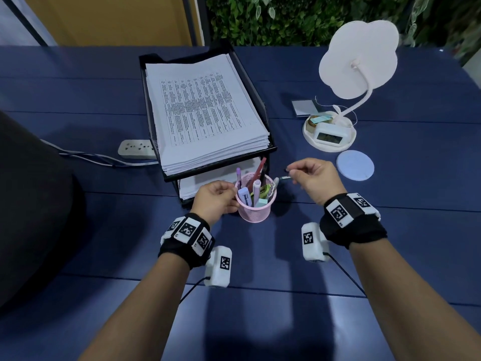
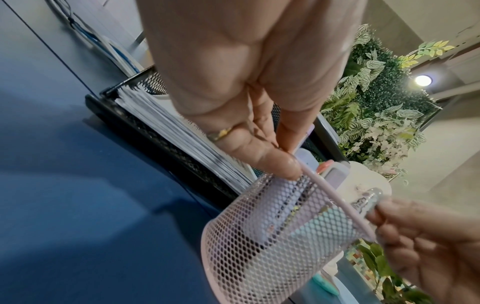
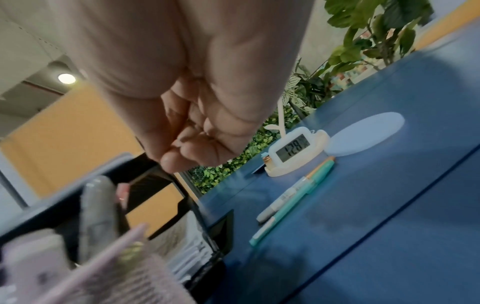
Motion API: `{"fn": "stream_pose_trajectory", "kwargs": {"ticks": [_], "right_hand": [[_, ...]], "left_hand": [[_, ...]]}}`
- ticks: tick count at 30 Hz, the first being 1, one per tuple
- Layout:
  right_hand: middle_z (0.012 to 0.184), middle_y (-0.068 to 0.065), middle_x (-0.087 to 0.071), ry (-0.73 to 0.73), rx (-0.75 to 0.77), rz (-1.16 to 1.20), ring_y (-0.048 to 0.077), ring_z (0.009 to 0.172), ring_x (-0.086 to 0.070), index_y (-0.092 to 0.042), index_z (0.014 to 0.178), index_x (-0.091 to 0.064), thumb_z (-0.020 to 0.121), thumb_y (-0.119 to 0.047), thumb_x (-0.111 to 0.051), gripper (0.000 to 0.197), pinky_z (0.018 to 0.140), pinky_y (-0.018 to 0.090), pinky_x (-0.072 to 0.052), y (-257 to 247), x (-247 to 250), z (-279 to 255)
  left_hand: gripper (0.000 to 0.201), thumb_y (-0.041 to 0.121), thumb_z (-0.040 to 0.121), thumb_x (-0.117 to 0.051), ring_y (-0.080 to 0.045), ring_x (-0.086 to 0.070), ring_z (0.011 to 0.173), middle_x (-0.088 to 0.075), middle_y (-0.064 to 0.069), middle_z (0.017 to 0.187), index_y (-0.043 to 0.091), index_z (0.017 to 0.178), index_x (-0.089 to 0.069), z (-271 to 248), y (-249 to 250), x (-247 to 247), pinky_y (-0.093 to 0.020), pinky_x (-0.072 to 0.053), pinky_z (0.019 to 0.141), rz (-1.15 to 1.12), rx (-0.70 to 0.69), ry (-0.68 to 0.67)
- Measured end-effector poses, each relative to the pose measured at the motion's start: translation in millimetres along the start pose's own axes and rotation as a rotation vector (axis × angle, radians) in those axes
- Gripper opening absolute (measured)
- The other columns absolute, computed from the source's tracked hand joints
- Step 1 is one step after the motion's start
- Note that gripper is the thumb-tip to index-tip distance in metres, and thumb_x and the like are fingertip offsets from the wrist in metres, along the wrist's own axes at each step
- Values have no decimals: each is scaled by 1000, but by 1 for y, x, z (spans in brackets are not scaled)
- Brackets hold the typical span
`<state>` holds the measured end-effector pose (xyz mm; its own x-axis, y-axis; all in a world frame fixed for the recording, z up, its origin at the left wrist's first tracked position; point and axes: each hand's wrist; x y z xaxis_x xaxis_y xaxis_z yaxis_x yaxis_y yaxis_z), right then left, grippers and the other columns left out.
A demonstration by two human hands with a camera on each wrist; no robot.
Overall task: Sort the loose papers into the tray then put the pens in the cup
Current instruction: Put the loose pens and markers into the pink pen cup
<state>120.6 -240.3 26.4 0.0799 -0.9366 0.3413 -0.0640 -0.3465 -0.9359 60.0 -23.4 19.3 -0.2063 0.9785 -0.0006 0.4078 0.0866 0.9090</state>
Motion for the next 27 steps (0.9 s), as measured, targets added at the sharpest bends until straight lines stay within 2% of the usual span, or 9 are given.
{"fn": "stream_pose_trajectory", "kwargs": {"ticks": [3,5,9,11,14,17,21,24,27], "right_hand": [[74,-1,-66,83,-70,-219,12,63,-56,-15,88,-70,87,-6,-59,14,67,21,-43,18,5,12],[92,9,-70,119,-132,-392,23,79,-60,-12,97,-71,88,-9,-57,16,74,24,-43,29,10,20],[116,15,-63,34,-169,-716,39,111,-54,-13,113,-67,88,-8,-51,30,91,39,-48,47,10,38],[126,13,-56,-34,-181,-858,40,122,-44,-15,121,-61,87,-5,-50,37,96,45,-46,49,10,46],[140,6,-43,-178,-209,-972,33,133,-31,-18,131,-50,85,-1,-47,49,104,50,-36,51,12,55],[138,5,-44,-228,-233,-1069,31,131,-32,-23,133,-46,87,-4,-46,50,102,52,-30,52,13,59],[124,7,-53,-166,-223,-1119,33,119,-43,-30,123,-56,90,-13,-49,38,96,45,-35,55,10,55],[118,9,-56,-129,-215,-1060,34,113,-49,-27,114,-63,87,-18,-57,29,90,41,-41,57,7,47],[111,11,-61,-145,-222,-980,34,104,-56,-18,104,-65,82,-15,-63,23,81,37,-47,53,4,37]], "left_hand": [[10,4,92,-59,-6,-58,42,-62,-10,70,7,83,-60,1,0,1,-18,-53,48,4,-1,-3],[11,5,93,-57,-7,-58,42,-62,-10,68,7,83,-61,2,0,1,-19,-53,48,5,3,-3],[11,6,94,-56,-8,-59,44,-63,-10,68,7,84,-61,5,-1,3,-20,-54,49,15,11,-11],[10,6,94,-56,-8,-60,44,-63,-11,69,7,85,-61,6,-1,4,-20,-54,49,22,15,-23],[12,6,94,-56,-8,-60,45,-63,-10,69,7,83,-60,7,1,5,-20,-54,49,29,20,-37],[13,5,94,-55,-8,-60,44,-63,-9,67,8,82,-60,8,2,5,-20,-54,48,32,22,-40],[13,5,93,-56,-8,-59,44,-63,-6,63,8,81,-60,9,3,5,-19,-53,47,27,27,-41],[13,3,93,-56,-7,-59,43,-64,-4,59,8,81,-60,10,3,4,-19,-53,47,20,28,-43],[11,6,93,-57,-7,-59,43,-63,-7,65,9,82,-60,10,2,4,-18,-52,47,16,20,-46]]}}
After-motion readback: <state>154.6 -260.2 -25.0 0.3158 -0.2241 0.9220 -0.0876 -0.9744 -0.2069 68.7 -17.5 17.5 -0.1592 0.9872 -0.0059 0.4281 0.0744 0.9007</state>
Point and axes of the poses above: each hand's wrist, its own z-axis towards the middle knuckle, its own x-axis out of the back of the hand, y = z × x
